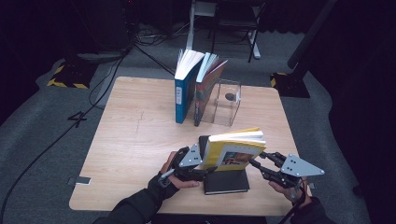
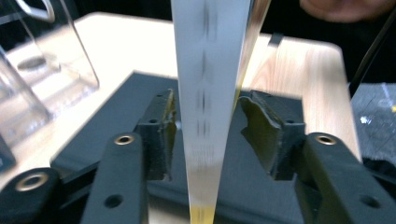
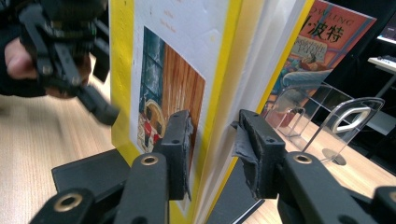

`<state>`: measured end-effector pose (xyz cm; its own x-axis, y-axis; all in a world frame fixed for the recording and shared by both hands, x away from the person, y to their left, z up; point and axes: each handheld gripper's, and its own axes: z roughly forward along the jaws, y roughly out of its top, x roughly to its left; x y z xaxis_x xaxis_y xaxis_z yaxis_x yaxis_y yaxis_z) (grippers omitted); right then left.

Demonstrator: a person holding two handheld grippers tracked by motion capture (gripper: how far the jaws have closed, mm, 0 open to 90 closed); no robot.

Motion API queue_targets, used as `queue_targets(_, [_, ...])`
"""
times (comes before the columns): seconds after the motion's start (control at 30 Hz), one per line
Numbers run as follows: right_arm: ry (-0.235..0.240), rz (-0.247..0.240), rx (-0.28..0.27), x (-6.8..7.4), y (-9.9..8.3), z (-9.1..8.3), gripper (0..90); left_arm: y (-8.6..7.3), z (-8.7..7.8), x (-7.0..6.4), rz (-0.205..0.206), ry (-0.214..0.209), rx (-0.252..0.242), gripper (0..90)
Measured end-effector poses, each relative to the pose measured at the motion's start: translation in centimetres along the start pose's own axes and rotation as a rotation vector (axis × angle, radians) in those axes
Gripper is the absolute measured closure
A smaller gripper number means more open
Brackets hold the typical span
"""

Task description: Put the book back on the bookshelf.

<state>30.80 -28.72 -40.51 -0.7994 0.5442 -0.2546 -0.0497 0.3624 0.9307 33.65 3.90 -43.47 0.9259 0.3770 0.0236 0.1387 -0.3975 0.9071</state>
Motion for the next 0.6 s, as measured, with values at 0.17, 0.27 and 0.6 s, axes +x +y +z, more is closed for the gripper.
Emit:
queue_targets(0.17, [0.007, -0.001, 0.010, 0.2, -0.2, 0.4, 64.0, 2.3, -0.4, 0.1, 0.030, -0.018, -0.055, 60.3])
queue_targets(0.27, [0.008, 0.003, 0.009, 0.1, -0.2, 0.4, 63.3, 2.9, -0.4, 0.2, 0.023, -0.022, -0.074, 62.6])
queue_targets(0.6, [0.008, 0.020, 0.013, -0.1, -0.3, 0.4, 60.9, 6.3, -1.3, 0.0, 0.060, -0.009, -0.134, 58.8])
